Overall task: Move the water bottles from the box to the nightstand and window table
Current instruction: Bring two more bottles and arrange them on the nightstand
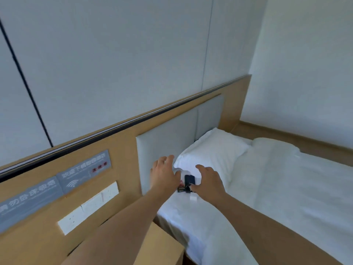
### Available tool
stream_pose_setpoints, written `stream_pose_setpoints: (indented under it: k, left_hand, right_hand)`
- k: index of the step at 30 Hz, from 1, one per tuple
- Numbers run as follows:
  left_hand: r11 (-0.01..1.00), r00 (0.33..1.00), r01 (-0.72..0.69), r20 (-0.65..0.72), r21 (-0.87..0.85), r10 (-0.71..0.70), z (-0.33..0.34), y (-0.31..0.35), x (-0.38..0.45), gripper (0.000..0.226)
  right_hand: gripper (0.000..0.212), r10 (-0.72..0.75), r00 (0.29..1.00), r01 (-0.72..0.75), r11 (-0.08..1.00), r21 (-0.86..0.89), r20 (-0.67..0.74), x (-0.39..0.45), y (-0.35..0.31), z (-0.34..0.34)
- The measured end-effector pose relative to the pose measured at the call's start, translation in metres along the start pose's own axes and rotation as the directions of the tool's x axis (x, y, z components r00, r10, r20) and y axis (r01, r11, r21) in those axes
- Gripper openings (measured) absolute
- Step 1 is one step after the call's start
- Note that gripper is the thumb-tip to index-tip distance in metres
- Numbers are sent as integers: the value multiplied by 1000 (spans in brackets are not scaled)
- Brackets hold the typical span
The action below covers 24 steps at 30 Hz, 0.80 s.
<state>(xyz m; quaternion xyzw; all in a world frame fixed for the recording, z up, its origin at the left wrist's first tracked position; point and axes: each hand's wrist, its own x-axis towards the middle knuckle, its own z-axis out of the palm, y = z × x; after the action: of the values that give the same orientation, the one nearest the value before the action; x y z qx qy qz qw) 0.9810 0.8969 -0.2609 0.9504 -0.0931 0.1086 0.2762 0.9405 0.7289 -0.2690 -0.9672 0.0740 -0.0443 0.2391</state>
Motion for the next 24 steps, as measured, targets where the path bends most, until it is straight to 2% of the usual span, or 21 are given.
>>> stream_pose_setpoints:
  k: [4, 9, 16, 24]
  left_hand:
    - [983, 979, -178, 91, -33, 180, 27, 84, -4, 60]
    - [930, 918, -362, 151, -66, 368, 69, 194, -33, 62]
    - [793, 756, -595, 243, -131, 608, 138, 362, -123, 63]
    - [667, 586, -689, 322, -283, 743, 203, 540, -267, 64]
  right_hand:
    - [77, 169, 977, -169, 986, 9, -131, -31, 66, -57]
    - [76, 368, 894, -368, 929, 52, -256, -98, 156, -120]
    - [76, 555, 750, -577, 815, 56, -359, -229, 289, -192]
    - [76, 692, 575, -746, 663, 67, -437, -398, 422, -276]
